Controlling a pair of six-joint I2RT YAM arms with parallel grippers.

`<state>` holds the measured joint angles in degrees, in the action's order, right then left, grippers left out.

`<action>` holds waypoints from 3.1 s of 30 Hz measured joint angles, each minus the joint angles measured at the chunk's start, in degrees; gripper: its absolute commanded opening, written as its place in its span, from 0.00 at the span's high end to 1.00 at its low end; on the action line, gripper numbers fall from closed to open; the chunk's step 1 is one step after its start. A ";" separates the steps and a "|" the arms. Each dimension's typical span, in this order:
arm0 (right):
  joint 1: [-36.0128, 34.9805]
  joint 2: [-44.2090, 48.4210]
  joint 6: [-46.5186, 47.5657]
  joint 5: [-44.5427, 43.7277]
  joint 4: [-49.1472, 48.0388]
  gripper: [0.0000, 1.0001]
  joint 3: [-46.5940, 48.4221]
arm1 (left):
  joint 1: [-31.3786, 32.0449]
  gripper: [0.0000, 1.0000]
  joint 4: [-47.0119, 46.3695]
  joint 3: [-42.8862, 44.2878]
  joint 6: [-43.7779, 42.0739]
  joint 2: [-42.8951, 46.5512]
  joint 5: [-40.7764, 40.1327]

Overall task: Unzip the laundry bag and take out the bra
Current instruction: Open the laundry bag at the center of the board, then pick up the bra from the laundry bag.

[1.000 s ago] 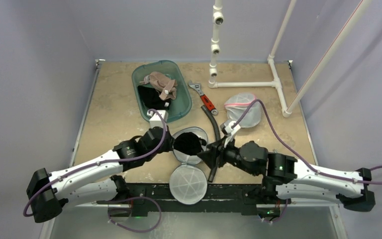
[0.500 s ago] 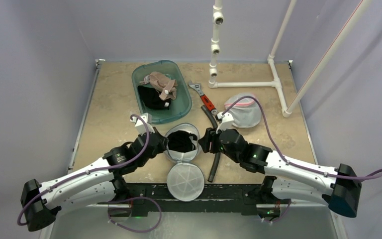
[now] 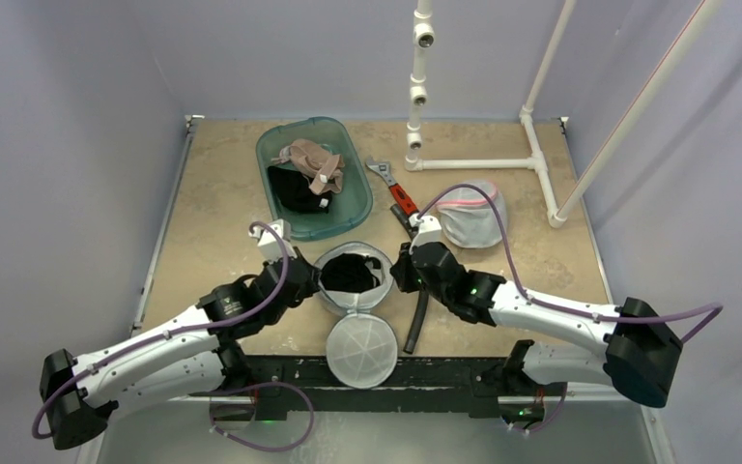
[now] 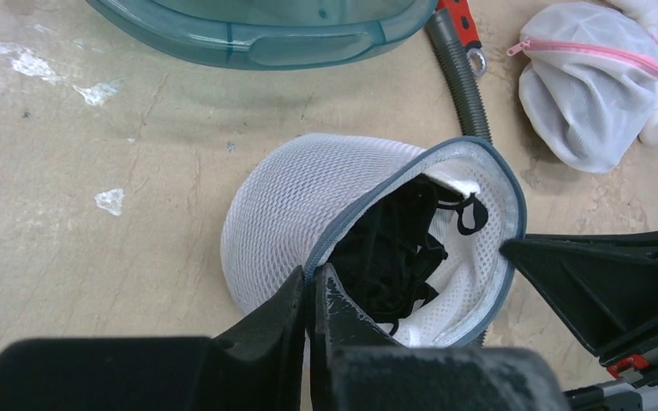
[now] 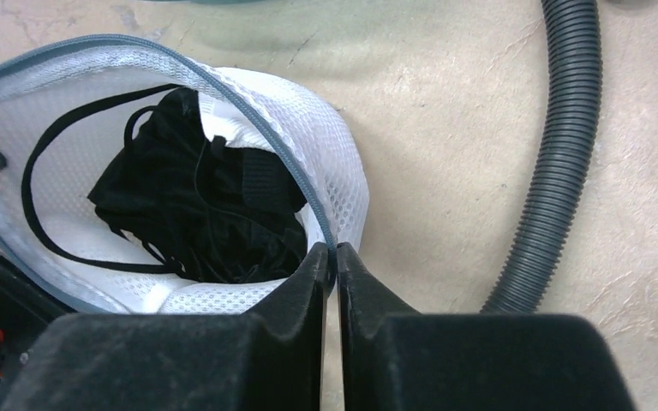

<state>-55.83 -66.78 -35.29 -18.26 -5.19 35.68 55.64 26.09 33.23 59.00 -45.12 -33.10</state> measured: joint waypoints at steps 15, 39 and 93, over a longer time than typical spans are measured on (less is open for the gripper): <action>-0.02 1.18 9.68 0.92 1.90 1.00 3.54 | 0.00 0.56 1.66 16.96 -23.78 1.64 5.88; -0.02 1.18 12.00 3.28 1.81 1.00 3.17 | -1.25 0.58 -6.84 15.96 -38.40 -24.76 19.34; -0.02 0.44 7.54 4.15 0.42 1.00 3.13 | -4.61 1.00 -10.78 11.41 -33.11 -20.90 19.19</action>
<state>-55.86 -66.35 -27.75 -14.11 -4.78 38.81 51.03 15.31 44.64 25.89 -66.02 -13.91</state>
